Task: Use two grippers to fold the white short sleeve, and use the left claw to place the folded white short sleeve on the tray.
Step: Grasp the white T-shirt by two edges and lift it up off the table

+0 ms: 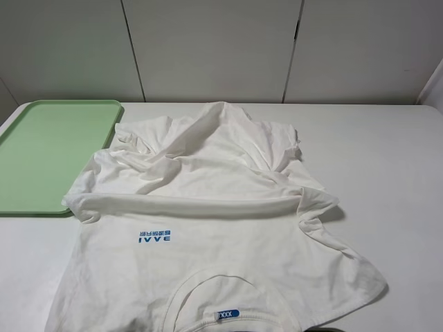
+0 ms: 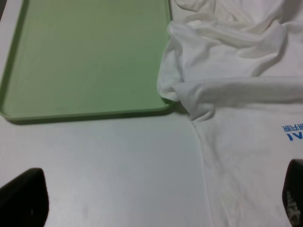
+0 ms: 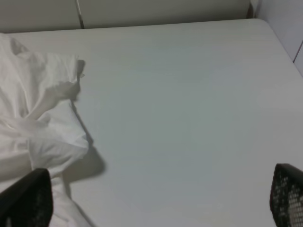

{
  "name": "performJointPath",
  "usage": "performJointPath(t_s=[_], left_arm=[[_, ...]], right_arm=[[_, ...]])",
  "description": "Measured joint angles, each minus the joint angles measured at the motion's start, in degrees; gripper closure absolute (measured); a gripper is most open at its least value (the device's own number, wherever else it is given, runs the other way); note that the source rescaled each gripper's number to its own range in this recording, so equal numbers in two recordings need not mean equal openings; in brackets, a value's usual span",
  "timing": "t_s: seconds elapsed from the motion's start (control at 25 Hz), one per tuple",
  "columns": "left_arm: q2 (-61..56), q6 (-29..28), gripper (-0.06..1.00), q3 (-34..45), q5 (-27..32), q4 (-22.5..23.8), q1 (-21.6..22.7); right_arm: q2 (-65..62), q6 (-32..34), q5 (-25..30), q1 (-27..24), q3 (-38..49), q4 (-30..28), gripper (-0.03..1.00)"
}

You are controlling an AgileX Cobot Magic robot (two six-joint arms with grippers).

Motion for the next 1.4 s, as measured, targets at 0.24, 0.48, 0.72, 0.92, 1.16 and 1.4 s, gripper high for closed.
performJointPath(t_s=[0.24,0.48,0.72,0.92,1.16,1.4], left_arm=[[0.0,0.0,-0.04,0.0,0.0,0.0,0.0],[0.0,0.0,-0.04,0.0,-0.1,0.1,0.0],[0.0,0.0,-0.04,0.0,-0.1,0.1,0.0],[0.0,0.0,-0.04,0.0,-0.1,0.1,0.0],[0.0,0.0,-0.04,0.0,-0.1,0.1,0.0],[0.0,0.0,-0.03,-0.5,-0.1,0.1,0.0]], right_arm=[[0.0,0.0,0.0,0.0,0.0,0.0,-0.03],[0.0,0.0,0.0,0.0,0.0,0.0,-0.03],[0.0,0.0,0.0,0.0,0.0,0.0,-0.03],[0.0,0.0,0.0,0.0,0.0,0.0,-0.03],[0.0,0.0,0.0,0.0,0.0,0.0,-0.03],[0.1,0.0,0.1,0.0,-0.5,0.0,-0.03]])
